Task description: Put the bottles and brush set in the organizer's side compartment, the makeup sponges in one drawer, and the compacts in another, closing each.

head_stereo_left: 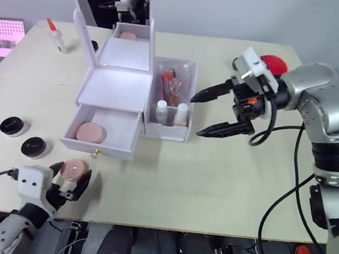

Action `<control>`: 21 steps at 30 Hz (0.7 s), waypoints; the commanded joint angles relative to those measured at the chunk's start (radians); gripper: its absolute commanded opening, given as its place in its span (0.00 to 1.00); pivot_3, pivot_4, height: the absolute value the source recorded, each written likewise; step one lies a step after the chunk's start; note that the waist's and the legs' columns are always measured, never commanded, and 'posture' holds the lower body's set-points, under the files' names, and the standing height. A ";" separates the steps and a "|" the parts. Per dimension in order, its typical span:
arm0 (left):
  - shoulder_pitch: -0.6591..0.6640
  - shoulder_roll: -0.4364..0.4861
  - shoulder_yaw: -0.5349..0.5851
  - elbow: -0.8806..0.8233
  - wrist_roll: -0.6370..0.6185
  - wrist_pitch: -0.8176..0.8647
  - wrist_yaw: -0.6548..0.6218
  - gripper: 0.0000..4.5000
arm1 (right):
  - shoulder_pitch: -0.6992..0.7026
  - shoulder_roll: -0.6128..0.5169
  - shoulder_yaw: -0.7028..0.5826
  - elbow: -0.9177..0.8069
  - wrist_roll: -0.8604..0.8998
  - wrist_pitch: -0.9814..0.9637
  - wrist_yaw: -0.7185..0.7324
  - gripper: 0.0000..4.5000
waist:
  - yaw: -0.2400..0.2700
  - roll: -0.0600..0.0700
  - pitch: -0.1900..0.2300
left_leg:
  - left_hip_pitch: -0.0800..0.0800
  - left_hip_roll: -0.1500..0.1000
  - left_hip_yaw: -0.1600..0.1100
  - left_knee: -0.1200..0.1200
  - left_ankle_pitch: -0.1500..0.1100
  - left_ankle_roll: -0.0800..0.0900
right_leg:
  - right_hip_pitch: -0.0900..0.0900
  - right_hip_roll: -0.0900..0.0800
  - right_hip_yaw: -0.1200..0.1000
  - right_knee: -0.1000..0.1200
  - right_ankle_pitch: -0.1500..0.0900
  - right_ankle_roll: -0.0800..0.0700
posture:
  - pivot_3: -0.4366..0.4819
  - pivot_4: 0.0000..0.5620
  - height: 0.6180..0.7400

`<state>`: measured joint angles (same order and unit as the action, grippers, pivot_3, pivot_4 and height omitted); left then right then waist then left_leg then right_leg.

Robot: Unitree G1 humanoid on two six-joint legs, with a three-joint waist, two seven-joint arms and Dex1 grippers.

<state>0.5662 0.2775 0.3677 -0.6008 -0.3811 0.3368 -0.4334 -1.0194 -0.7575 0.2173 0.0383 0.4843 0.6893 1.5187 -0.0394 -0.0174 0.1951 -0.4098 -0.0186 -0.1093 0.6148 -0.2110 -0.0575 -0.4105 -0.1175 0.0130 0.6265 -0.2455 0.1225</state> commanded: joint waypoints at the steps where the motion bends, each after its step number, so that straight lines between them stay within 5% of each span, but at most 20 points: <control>1: -0.003 0.013 -0.005 -0.040 -0.013 0.056 0.034 0.99 | -0.005 -0.009 -0.044 -0.042 0.020 0.000 -0.009 1.00 | 0.001 0.000 0.000 | 0.000 0.000 0.000 0.000 0.000 0.000 | 0.000 0.000 0.000 0.000 0.000 0.000 | 0.48 0.27 1.00; 21: -0.013 0.017 0.012 -0.058 -0.068 0.119 0.088 0.99 | -0.003 -0.030 -0.033 -0.035 0.010 -0.017 -0.007 1.00 | 0.001 0.000 0.000 | 0.001 0.000 0.000 0.000 0.000 0.000 | 0.000 0.000 0.000 0.000 0.000 0.000 | 0.48 0.27 1.00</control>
<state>0.5459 0.2919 0.3772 -0.6438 -0.4496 0.4702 -0.3430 -1.0082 -0.7749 0.2173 0.0138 0.4925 0.6831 1.5073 -0.0383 -0.0176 0.1951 -0.4093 -0.0186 -0.1095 0.6150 -0.2110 -0.0576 -0.4105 -0.1176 0.0132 0.6270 -0.2457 0.1224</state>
